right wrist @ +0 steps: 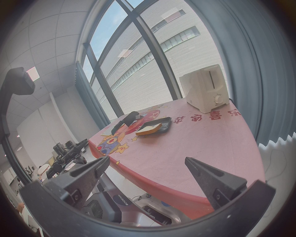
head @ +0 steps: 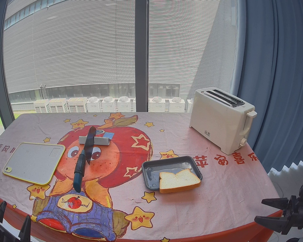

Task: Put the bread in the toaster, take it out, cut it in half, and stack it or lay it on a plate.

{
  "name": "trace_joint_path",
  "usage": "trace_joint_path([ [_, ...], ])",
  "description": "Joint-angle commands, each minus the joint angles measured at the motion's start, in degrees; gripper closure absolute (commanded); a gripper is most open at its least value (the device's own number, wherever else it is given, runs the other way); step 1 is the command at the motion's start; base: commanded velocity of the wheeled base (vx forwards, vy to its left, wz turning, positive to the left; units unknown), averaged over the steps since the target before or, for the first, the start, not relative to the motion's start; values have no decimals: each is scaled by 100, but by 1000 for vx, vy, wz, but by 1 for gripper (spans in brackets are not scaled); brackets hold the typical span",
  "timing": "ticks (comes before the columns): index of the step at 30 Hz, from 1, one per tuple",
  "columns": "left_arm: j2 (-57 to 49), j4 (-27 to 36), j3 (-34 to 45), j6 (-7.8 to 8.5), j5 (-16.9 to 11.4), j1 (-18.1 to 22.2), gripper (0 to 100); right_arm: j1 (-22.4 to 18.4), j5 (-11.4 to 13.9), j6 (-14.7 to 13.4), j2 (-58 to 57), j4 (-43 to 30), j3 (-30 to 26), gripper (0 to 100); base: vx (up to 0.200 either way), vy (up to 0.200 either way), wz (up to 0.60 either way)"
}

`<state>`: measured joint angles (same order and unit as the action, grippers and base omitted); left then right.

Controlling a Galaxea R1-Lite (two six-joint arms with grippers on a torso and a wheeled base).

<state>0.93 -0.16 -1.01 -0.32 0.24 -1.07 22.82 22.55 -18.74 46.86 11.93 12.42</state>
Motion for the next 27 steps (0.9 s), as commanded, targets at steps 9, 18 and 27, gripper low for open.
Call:
trace_joint_path([
  [9,-93,-2,101,-3,2,2,0,276,39,-7,218,28,67,0,0,0,0],
  [18,-93,-2,101,-3,2,2,0,311,47,-16,139,-7,-21,0,0,0,0],
  [27,-93,-2,101,-3,2,2,0,504,47,-25,192,81,-12,0,0,0,0],
])
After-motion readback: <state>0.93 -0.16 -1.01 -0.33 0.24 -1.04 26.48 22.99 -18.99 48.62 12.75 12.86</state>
